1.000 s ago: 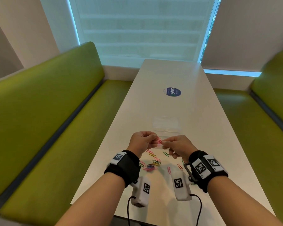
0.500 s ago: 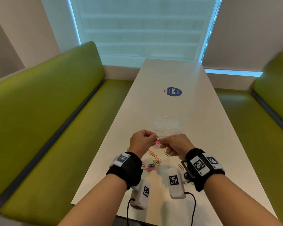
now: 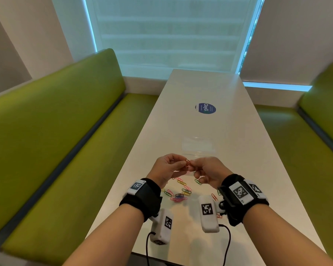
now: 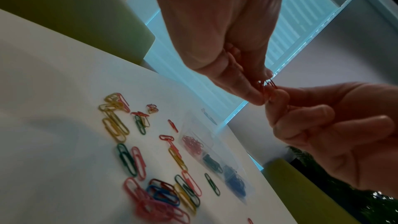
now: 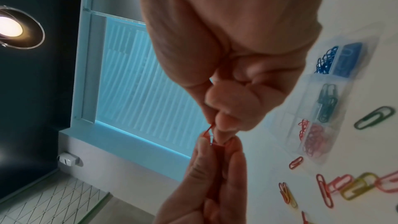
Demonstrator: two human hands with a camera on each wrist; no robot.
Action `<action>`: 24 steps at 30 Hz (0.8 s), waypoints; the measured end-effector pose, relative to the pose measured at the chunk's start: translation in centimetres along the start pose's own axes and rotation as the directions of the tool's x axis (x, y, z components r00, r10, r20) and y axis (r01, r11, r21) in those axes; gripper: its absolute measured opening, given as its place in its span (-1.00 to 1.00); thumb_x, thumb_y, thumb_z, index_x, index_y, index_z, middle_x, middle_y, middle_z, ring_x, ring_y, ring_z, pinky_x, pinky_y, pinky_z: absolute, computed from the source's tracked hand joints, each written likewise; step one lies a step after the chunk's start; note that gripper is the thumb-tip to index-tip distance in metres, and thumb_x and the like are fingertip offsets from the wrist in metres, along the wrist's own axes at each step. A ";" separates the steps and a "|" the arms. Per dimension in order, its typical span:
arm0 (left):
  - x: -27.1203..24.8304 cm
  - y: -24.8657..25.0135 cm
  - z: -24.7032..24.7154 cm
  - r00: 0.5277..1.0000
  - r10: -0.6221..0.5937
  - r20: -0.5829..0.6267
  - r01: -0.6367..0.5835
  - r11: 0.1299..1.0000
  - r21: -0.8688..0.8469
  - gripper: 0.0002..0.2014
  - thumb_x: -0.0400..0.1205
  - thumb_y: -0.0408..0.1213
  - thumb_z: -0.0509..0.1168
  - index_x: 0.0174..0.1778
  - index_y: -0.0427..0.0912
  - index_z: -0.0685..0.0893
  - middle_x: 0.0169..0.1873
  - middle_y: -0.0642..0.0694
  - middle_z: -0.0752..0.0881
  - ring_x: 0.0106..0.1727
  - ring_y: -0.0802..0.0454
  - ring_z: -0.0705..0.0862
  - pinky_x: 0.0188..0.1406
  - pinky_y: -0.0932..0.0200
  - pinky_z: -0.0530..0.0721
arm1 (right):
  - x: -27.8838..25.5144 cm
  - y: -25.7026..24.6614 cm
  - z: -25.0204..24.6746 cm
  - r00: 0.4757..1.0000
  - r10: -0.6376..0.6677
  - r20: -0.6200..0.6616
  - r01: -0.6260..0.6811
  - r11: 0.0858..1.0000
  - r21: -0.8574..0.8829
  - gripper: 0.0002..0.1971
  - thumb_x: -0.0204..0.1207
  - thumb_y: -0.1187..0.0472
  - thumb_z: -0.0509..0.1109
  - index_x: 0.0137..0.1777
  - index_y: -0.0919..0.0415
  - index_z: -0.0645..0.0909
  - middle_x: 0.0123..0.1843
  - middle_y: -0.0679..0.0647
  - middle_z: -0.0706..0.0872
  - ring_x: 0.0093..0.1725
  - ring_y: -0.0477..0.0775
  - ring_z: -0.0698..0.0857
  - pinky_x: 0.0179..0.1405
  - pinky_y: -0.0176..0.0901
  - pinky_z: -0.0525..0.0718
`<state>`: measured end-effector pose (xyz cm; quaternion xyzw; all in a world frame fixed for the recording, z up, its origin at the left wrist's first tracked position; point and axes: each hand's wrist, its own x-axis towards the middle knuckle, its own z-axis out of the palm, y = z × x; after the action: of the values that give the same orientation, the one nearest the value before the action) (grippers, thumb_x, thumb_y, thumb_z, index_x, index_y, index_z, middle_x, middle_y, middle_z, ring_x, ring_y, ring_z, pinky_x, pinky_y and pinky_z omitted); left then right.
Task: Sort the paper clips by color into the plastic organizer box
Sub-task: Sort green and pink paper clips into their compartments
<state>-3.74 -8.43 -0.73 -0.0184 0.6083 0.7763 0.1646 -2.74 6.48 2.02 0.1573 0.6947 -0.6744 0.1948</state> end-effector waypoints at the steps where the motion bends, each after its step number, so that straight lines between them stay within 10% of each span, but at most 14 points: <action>1: 0.0 0.0 0.0 1.000 -0.001 0.000 0.001 1.000 0.002 -0.86 0.58 -0.59 0.31 -0.19 -0.28 0.66 -0.44 -0.02 0.78 -0.41 0.17 0.78 -0.36 0.33 0.77 | 0.0 0.0 0.0 1.000 0.001 0.008 -0.001 1.000 -0.006 -0.82 0.61 0.32 0.26 -0.18 0.30 0.66 -0.39 0.07 0.65 -0.57 -0.08 0.49 -0.75 -0.37 0.42; 20: 0.8 -1.5 -2.0 0.976 0.002 -0.217 0.003 1.000 0.022 -0.77 0.47 -0.65 0.41 -0.23 -0.25 0.56 -0.32 -0.23 0.74 -0.32 -0.02 0.77 -0.39 0.30 0.76 | 2.5 5.2 -1.2 0.981 0.040 -0.189 -0.147 0.794 -0.590 -0.82 0.58 0.17 0.36 0.05 0.26 0.68 -0.26 0.03 0.63 -0.46 -0.06 0.49 -0.59 -0.33 0.44; 24: 1.1 -2.1 -2.3 0.972 0.026 -0.235 0.002 0.993 0.115 -0.76 0.46 -0.64 0.43 -0.29 -0.23 0.56 -0.31 -0.20 0.72 -0.27 -0.03 0.75 -0.33 0.29 0.76 | 3.0 5.9 -1.4 0.978 0.052 -0.201 -0.174 0.732 -0.659 -0.84 0.58 0.14 0.35 -0.19 0.16 0.65 -0.24 0.06 0.65 -0.48 -0.05 0.50 -0.57 -0.32 0.45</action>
<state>-4.63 -9.93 -3.51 -0.0974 0.6672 0.7333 0.0872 -2.61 7.98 -4.59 0.1748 0.8941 -0.3488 0.2196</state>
